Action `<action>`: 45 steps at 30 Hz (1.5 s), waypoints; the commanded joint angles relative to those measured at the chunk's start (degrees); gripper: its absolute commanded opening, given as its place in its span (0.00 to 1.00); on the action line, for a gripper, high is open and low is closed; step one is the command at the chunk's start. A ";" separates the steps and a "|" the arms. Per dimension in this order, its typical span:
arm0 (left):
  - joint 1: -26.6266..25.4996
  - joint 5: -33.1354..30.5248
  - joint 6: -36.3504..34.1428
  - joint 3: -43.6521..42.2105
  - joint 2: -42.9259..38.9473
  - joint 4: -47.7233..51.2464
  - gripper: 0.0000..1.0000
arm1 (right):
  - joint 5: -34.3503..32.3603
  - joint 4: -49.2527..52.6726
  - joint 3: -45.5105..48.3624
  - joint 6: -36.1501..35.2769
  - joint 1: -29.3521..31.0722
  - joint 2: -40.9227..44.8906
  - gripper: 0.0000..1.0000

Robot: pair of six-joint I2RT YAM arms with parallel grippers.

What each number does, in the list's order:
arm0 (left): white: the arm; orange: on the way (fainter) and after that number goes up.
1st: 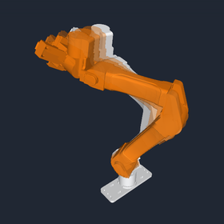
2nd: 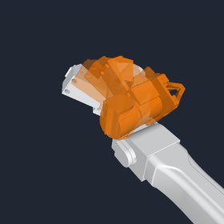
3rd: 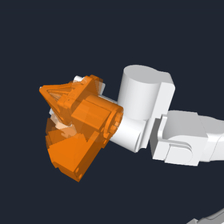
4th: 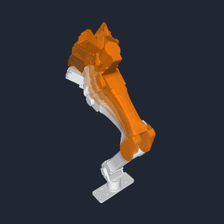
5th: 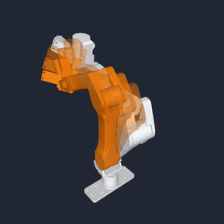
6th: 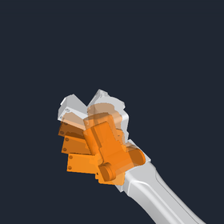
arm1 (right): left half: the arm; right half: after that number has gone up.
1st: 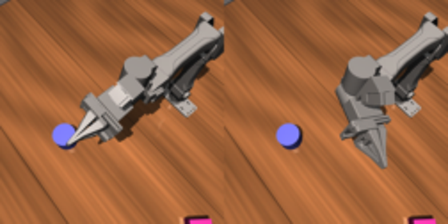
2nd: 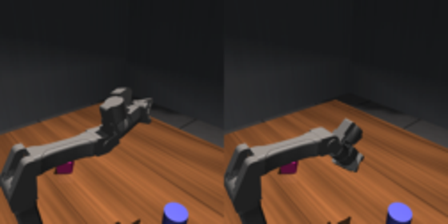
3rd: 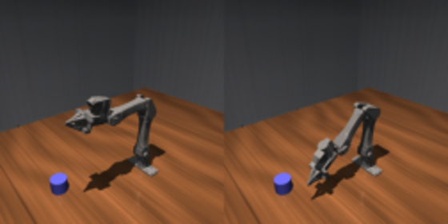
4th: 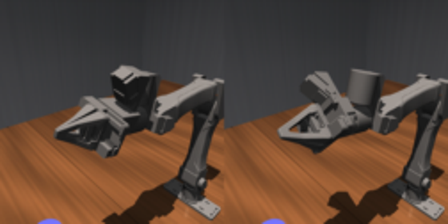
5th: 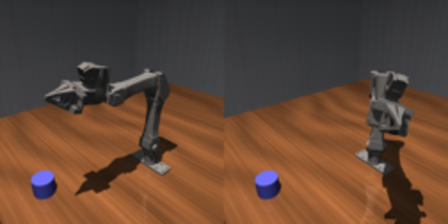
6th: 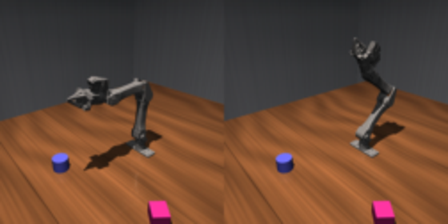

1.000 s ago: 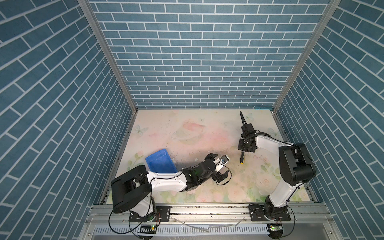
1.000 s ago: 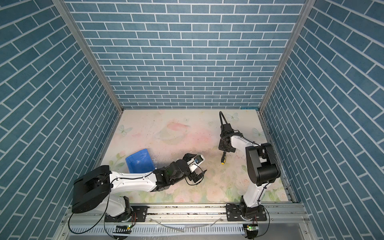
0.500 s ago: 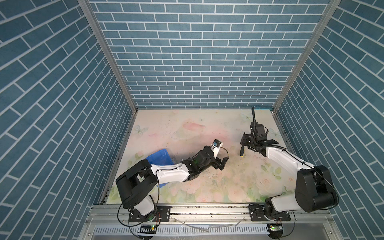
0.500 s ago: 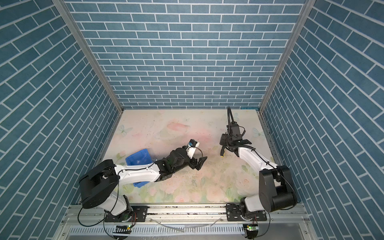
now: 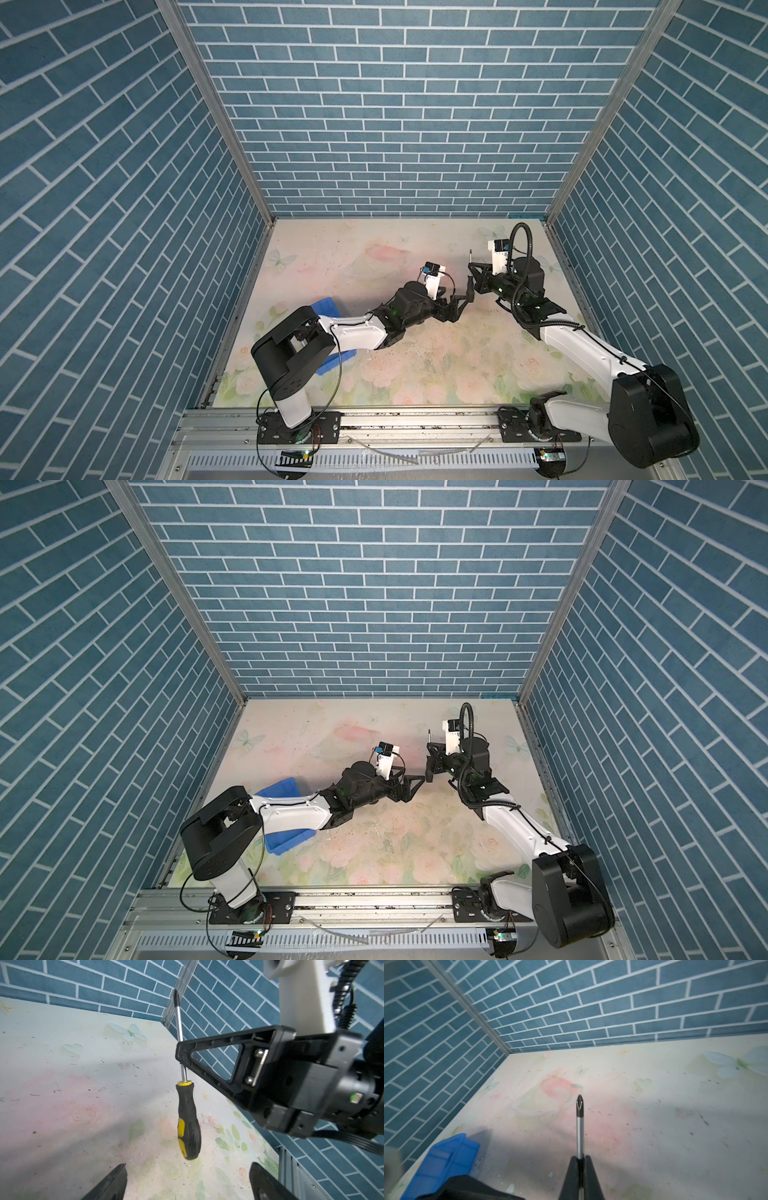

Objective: Put the screwdriver in the bin
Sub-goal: 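Bring the screwdriver handle toward the left gripper and close the left gripper on it, then open the right gripper and draw it back while the left gripper holds the screwdriver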

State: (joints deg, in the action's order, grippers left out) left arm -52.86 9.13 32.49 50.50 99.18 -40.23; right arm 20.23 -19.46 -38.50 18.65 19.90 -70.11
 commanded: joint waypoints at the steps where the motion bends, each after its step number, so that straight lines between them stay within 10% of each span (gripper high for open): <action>1: 0.43 1.63 1.08 1.11 0.74 -3.11 0.87 | 9.52 -6.41 1.53 -2.03 0.73 1.38 0.00; 33: 1.35 0.41 0.41 -1.17 0.73 -4.57 0.11 | 19.78 -10.28 2.34 0.07 2.46 1.02 0.00; 39: 1.70 -1.28 0.03 -2.59 -0.61 -3.98 0.08 | 18.48 -7.93 2.22 -1.26 2.60 2.51 0.79; 45: 2.37 -4.84 0.17 -5.93 -4.22 -1.89 0.07 | 17.16 -2.14 1.30 -8.92 3.83 4.71 0.99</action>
State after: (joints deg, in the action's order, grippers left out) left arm -51.11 6.94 33.58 45.95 98.15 -42.92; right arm 37.52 -24.95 -36.58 15.94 22.57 -66.87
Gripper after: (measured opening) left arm 0.246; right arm 0.988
